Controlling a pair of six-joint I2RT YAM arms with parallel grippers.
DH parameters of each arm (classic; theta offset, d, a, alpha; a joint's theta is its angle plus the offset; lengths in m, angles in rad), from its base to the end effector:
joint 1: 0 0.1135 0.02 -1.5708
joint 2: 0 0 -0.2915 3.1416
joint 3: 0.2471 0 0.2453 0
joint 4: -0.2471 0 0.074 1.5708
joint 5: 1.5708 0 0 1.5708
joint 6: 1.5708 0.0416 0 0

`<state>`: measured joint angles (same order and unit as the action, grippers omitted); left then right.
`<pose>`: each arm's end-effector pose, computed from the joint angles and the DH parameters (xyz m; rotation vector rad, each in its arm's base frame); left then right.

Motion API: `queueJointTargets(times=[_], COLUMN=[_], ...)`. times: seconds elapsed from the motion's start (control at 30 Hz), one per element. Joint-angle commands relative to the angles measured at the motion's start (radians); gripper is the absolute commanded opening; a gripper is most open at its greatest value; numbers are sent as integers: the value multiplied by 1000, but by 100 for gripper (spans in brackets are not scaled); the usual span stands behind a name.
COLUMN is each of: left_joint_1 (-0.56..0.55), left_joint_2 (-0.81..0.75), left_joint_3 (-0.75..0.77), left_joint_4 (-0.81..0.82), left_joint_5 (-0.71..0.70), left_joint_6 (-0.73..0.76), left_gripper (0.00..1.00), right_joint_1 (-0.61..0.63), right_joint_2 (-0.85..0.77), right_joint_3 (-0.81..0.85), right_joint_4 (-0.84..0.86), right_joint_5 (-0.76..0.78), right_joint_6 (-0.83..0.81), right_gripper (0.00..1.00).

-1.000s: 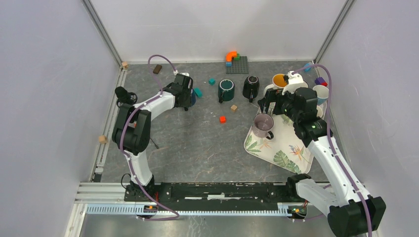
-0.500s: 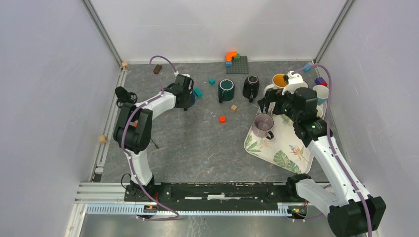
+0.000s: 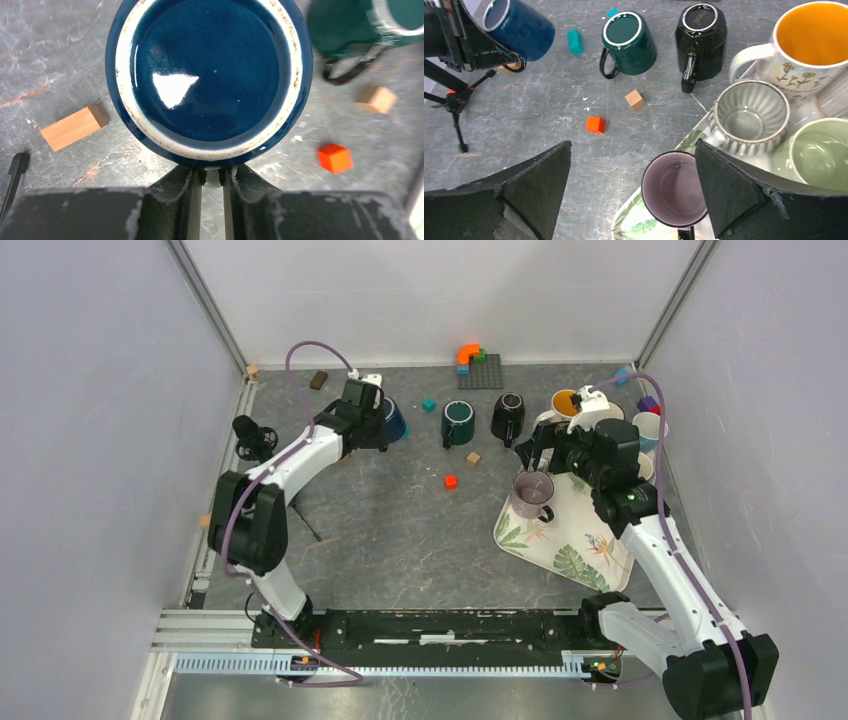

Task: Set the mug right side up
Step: Turn over the cup at the center of the board.

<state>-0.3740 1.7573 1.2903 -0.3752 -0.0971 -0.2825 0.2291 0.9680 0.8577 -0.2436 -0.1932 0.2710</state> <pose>0.3648 -0.1388 0.2603 0.0658 2.4152 -0.1859 0.1983 0.0544 0.3473 -0.0907 1.9506 0.5188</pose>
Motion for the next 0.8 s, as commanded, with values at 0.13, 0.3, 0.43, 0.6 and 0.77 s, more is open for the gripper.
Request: queueJointTargets(times=[0.13,0.3,0.43,0.6,0.77], left_joint_1=[-48,-89,-111,-141,-171], left_joint_2=[-238,-305,-338,-376,-398], left_joint_3=[18,15,10,-10,-26], left_joint_4=[142,201,271,364,472], left_joint_5=[284,419,517,581,646], left_joint_6=[-74,-141,-213,-281,-359], left_gripper=[2,2,2,2,2], right_joint_1=[3,5,8,17,29], right_joint_2=[11,24,-9,-2,-12], right_joint_3=[-52,-96,-167,-190,-225], right_joint_4=[190,341,488,618,731], right_joint_5=[-164,-278,-310,-378,-409], right_joint_6=[101,207,285,375,442], right_gripper=[98,98,98,98,98])
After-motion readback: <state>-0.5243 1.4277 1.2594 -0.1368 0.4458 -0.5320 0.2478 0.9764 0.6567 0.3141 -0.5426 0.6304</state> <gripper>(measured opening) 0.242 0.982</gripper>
